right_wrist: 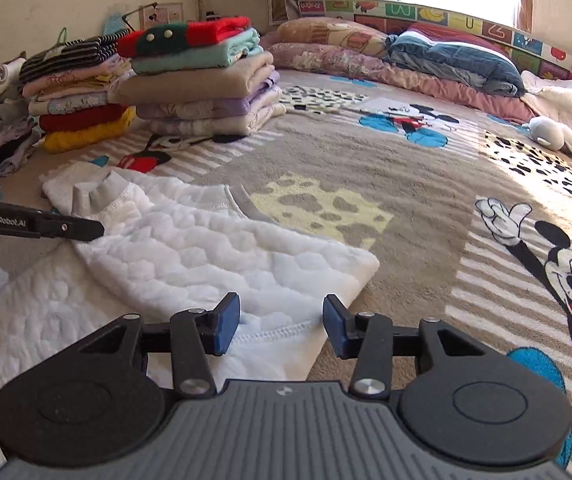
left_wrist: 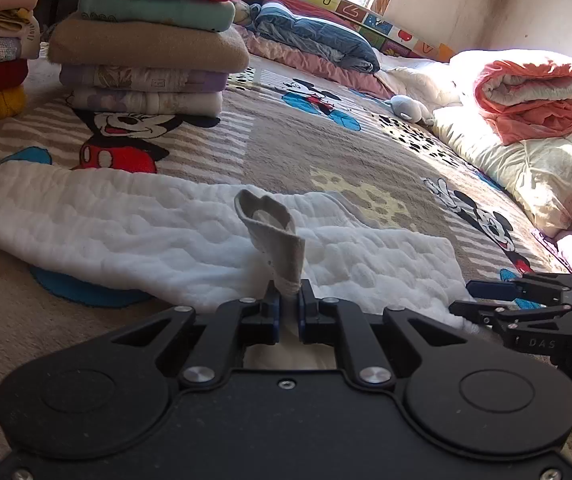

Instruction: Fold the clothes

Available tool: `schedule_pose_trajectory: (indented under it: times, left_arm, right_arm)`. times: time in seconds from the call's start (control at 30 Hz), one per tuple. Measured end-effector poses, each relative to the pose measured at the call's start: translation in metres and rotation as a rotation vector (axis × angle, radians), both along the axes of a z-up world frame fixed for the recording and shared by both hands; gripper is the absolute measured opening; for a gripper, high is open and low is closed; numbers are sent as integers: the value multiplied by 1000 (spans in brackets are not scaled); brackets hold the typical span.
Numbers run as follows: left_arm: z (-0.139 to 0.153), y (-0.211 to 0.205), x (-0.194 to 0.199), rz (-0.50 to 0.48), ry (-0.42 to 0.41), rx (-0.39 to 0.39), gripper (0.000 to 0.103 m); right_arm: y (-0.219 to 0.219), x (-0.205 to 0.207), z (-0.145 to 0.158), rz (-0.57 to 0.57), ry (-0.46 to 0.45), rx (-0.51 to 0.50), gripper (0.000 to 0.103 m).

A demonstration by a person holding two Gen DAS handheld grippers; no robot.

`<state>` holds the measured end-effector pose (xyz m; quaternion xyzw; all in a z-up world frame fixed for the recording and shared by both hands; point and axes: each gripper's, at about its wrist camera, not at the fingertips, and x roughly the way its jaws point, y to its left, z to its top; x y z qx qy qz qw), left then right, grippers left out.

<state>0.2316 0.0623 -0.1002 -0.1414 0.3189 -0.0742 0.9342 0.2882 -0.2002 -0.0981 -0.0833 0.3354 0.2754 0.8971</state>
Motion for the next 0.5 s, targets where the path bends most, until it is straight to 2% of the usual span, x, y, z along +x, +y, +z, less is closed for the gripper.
schedule_pose_trajectory:
  times: [0.03, 0.07, 0.17, 0.3, 0.37, 0.5]
  left_arm:
    - [0, -1, 0, 0, -1, 3, 7]
    - [0, -1, 0, 0, -2, 6, 7]
    - [0, 3, 1, 8, -5, -24, 7]
    - [-1, 7, 1, 10, -6, -48, 7]
    - [-1, 8, 1, 7, -5, -49, 7]
    - [-1, 8, -1, -5, -6, -39, 7]
  right_arm:
    - [7, 3, -11, -2, 16, -38, 48]
    - [8, 1, -14, -17, 1, -26, 48]
    - [2, -6, 2, -73, -15, 36, 47]
    - [-10, -47, 20, -52, -74, 26, 46]
    - [-18, -77, 22, -34, -88, 2, 45]
    - [-26, -119, 17, -56, -139, 25, 39]
